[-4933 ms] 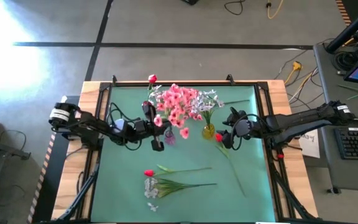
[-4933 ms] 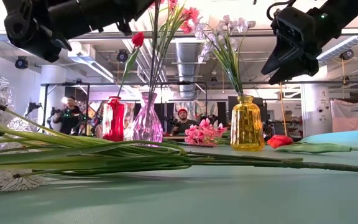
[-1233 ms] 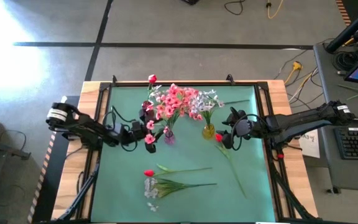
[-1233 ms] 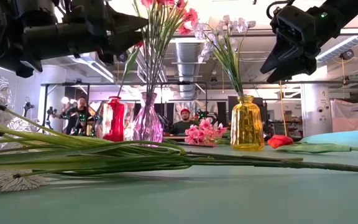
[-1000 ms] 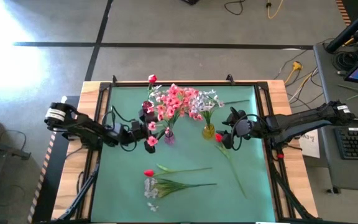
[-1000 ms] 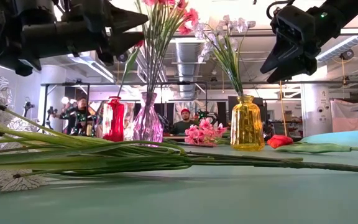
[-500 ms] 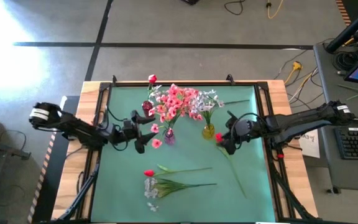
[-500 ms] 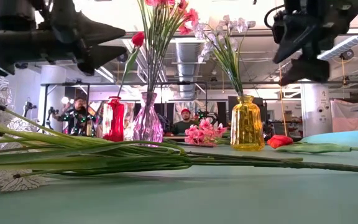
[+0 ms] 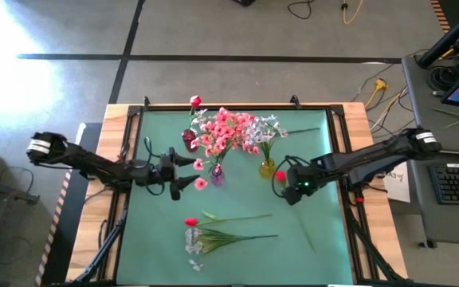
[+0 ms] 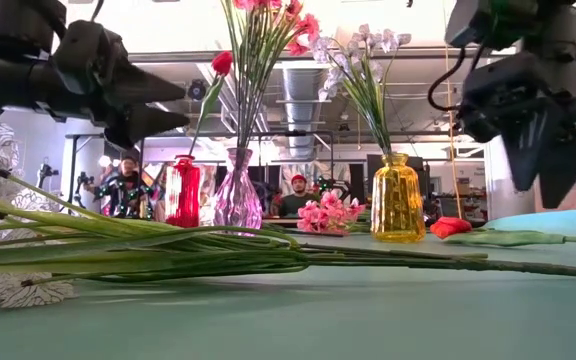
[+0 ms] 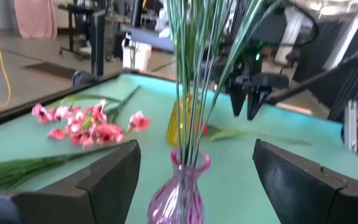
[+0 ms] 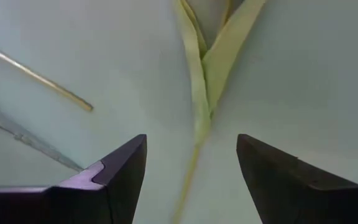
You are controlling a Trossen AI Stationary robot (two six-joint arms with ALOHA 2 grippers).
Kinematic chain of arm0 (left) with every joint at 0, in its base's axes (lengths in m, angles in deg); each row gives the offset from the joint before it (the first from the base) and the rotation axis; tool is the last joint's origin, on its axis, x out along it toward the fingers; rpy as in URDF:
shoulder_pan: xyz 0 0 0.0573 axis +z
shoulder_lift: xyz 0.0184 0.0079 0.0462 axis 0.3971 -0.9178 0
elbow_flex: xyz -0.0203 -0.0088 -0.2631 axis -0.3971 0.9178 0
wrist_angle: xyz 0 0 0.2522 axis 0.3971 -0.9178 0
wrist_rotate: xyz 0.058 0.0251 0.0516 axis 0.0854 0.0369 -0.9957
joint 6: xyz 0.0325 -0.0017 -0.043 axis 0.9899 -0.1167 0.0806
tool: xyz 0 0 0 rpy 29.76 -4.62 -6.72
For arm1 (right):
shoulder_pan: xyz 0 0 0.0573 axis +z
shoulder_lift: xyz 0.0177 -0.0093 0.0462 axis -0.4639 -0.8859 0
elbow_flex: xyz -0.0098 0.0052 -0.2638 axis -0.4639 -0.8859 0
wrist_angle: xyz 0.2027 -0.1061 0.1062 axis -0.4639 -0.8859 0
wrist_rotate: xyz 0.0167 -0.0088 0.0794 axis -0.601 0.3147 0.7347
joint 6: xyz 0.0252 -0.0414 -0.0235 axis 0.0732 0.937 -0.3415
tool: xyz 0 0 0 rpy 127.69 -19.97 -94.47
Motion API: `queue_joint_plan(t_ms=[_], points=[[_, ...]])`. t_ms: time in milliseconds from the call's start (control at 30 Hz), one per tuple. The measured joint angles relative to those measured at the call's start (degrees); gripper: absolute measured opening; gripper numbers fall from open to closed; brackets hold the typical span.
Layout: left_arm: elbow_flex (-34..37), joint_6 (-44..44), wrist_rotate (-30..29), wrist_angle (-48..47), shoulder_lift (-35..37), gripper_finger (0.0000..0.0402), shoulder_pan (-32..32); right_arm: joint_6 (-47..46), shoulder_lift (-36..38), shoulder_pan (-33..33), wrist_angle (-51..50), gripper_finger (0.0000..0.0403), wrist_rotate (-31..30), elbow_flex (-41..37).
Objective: Sort flowers into vase by color
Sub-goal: Put the right red flower into the red vase
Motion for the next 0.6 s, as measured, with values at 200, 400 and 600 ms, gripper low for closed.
queue_joint_plan(t_ms=[200, 400, 600], points=[[-2.08, -2.11, 0.08, -10.16, 2.84, 0.0298, 0.00, -1.27, -7.08, 1.12, -0.48, 0.0228, 1.39, 2.77], [-5.04, -6.11, 5.10, -19.95, 4.24, 0.0298, -0.31, -1.04, -13.49, 2.34, -1.78, 0.0224, 1.40, 3.45], [-9.06, -6.05, 5.40, -25.08, 4.43, 0.0298, -2.14, 0.24, -16.65, 2.98, -1.62, 0.0223, 1.42, 3.75]])
